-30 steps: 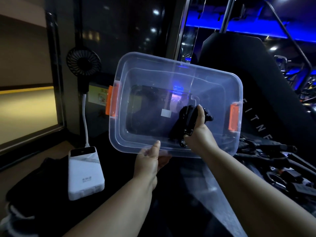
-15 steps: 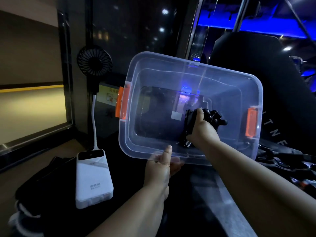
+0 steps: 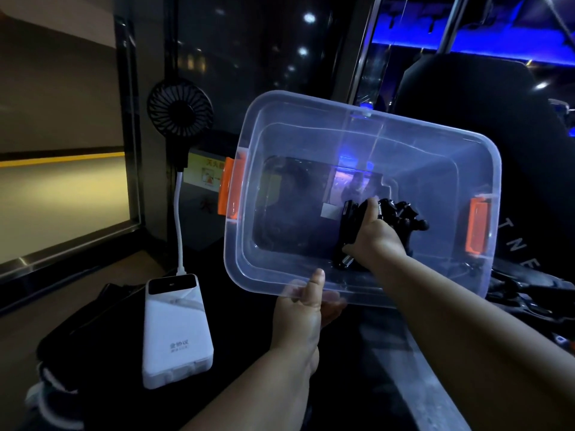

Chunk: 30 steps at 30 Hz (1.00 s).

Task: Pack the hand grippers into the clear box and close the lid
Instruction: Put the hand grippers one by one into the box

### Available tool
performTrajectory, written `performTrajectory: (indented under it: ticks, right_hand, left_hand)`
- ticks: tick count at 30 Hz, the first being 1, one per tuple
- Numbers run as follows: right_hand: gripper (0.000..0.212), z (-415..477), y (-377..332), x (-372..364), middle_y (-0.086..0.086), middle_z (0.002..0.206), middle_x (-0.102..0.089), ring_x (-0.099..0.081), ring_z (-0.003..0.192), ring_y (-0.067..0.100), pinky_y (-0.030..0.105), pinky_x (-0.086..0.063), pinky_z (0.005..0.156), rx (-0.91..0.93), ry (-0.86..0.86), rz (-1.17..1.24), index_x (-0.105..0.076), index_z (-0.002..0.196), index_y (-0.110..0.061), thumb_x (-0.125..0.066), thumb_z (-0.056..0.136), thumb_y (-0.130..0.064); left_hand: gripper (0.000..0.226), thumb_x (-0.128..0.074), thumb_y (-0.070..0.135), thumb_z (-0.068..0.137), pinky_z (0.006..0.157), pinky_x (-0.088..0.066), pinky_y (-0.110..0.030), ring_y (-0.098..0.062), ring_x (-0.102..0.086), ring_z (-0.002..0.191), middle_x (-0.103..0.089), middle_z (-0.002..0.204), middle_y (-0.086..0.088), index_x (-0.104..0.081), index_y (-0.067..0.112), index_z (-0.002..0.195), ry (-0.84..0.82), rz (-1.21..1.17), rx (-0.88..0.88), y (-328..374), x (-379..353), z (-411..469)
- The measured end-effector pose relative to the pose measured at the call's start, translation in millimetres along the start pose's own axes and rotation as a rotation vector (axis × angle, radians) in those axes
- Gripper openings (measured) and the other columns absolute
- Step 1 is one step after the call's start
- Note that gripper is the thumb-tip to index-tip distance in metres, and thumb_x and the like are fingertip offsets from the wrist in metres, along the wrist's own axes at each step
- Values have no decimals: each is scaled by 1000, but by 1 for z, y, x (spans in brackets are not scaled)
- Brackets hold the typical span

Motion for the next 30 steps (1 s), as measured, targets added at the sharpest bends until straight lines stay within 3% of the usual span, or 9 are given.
performTrajectory:
  ticks: [2, 4, 10, 13, 16, 20, 24, 27, 30]
  right_hand:
    - [68, 5, -3, -4, 17, 126, -57, -57, 112, 33, 32, -41, 80, -26, -13, 68, -4, 152, -19, -44, 99, -35]
    - [55, 8, -5, -5, 18, 132, -53, -55, 116, 34, 36, -43, 87, -6, -3, 10, -11, 152, -20, -31, 103, -35]
    - [105, 7, -8, -8, 8, 101, -68, -66, 91, 29, 32, -42, 62, 140, 50, -338, 15, 151, -17, -66, 85, -33]
    - [107, 9, -4, -3, 8, 100, -68, -66, 93, 29, 31, -40, 59, 161, 73, -378, 5, 152, -18, -69, 81, -45]
    - [91, 8, -4, 0, 8, 99, -67, -65, 93, 30, 29, -38, 56, 216, 122, -435, -21, 145, -15, -70, 78, -53]
    - [76, 4, -6, 2, 8, 121, -53, -51, 112, 29, 37, -42, 80, 348, 254, -610, -42, 127, -21, -72, 69, -60]
    - [70, 11, -1, 2, 3, 152, -23, -15, 141, 23, 51, -9, 112, 580, 223, -681, -42, 136, -34, -62, 75, -61]
    - [68, 18, 6, 2, -5, 161, -4, 8, 148, 18, 55, 11, 114, 598, 114, -698, -33, 144, -40, -48, 83, -67]
    - [72, 19, 10, 2, -9, 161, -6, 14, 147, 18, 59, 14, 112, 603, 58, -750, -28, 146, -42, -40, 83, -74]
  left_hand:
    - [23, -62, 26, 91, 65, -54, -33, -22, -65, 60, -67, 59, -6, -50, 9, 81, 8, 5, -7, 0, 0, 0]
    - [23, -62, 25, 91, 66, -53, -34, -22, -65, 61, -67, 60, -6, -51, 10, 77, 13, 16, -11, 1, 0, -1]
    - [24, -63, 28, 90, 78, -53, -43, -28, -66, 70, -69, 64, -8, -53, 12, 75, 12, 36, -8, -1, 1, 2]
    - [24, -63, 27, 90, 78, -54, -43, -30, -66, 71, -68, 64, -10, -52, 11, 75, 12, 29, -6, -2, 1, 2]
    - [23, -62, 26, 91, 70, -56, -38, -29, -67, 68, -68, 64, -9, -52, 11, 77, 6, 23, 2, -1, 1, 2]
    - [24, -62, 26, 91, 70, -55, -37, -28, -67, 65, -68, 62, -9, -51, 10, 78, 0, 20, 2, -1, 0, 0]
    - [23, -62, 27, 90, 72, -55, -39, -28, -67, 65, -68, 64, -9, -52, 9, 80, 5, 36, -6, 1, 0, 0]
    - [23, -61, 28, 91, 75, -55, -41, -26, -68, 64, -68, 64, -9, -52, 9, 83, -3, 43, -12, 2, 0, -1]
    - [23, -61, 28, 91, 71, -56, -38, -25, -68, 62, -68, 64, -10, -52, 8, 84, -9, 34, -8, 2, 0, -2]
Point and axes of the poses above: each hand's wrist, its own z-axis towards the middle knuckle, its own x-axis out of the back of the hand, y = z × x, the point moved 1 cm from there along z, towards the middle knuckle
